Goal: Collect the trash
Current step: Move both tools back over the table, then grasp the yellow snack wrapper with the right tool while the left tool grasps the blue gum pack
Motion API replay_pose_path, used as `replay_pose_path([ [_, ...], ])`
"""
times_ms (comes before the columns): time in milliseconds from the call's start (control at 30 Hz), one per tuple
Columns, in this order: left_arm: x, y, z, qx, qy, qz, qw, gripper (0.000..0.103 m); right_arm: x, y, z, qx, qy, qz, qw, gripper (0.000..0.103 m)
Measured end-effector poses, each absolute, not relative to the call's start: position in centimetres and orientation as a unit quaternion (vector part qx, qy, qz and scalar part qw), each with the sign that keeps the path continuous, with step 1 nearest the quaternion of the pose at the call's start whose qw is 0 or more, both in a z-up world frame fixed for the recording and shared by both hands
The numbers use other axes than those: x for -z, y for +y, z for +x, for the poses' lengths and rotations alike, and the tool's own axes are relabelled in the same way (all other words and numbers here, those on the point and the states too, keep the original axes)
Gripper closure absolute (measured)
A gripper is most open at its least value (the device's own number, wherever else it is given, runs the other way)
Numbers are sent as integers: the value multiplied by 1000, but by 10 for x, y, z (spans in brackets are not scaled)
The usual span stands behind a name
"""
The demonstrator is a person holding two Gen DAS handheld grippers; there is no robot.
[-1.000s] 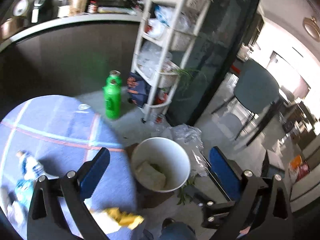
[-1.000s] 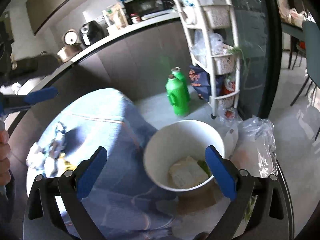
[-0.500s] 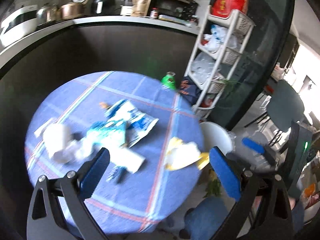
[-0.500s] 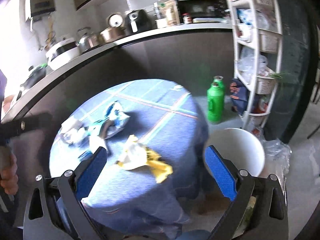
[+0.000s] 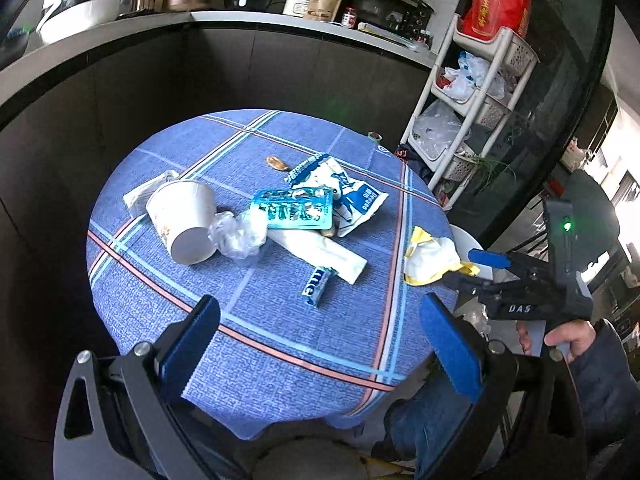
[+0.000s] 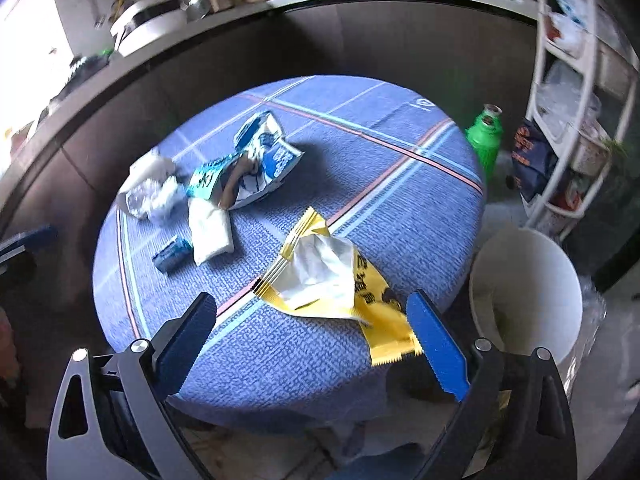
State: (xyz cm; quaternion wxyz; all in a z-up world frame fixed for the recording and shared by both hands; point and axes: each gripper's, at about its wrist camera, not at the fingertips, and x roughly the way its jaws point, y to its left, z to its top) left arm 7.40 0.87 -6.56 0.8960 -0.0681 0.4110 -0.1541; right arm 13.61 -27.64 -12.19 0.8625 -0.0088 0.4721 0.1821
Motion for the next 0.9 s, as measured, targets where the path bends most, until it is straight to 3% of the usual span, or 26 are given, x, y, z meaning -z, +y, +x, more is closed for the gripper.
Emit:
replay_pose_path([
  [100,69,16,78,156,410,-80,895,5,126,-271,141,-191,478,-33,856,13],
  [167,73,20,80,159,412,-81,893,9,129,-266,143,-188,484,-49,854,19],
  [233,79,19,84,165,419,-77,890,17,131,-261,143,-195,487,-47,850,34],
  [367,94,9,94,186,434,-63,879,34,135,-249,141,-204,490,-39,847,48],
  [600,124,-20,128,216,463,-33,859,62,140,-246,139,-200,488,-21,849,48],
  [767,135,-32,146,218,474,-21,853,63,127,-251,137,-200,475,-13,857,47],
  [900,137,-37,150,219,476,-12,852,63,108,-255,129,-225,451,-24,864,26],
])
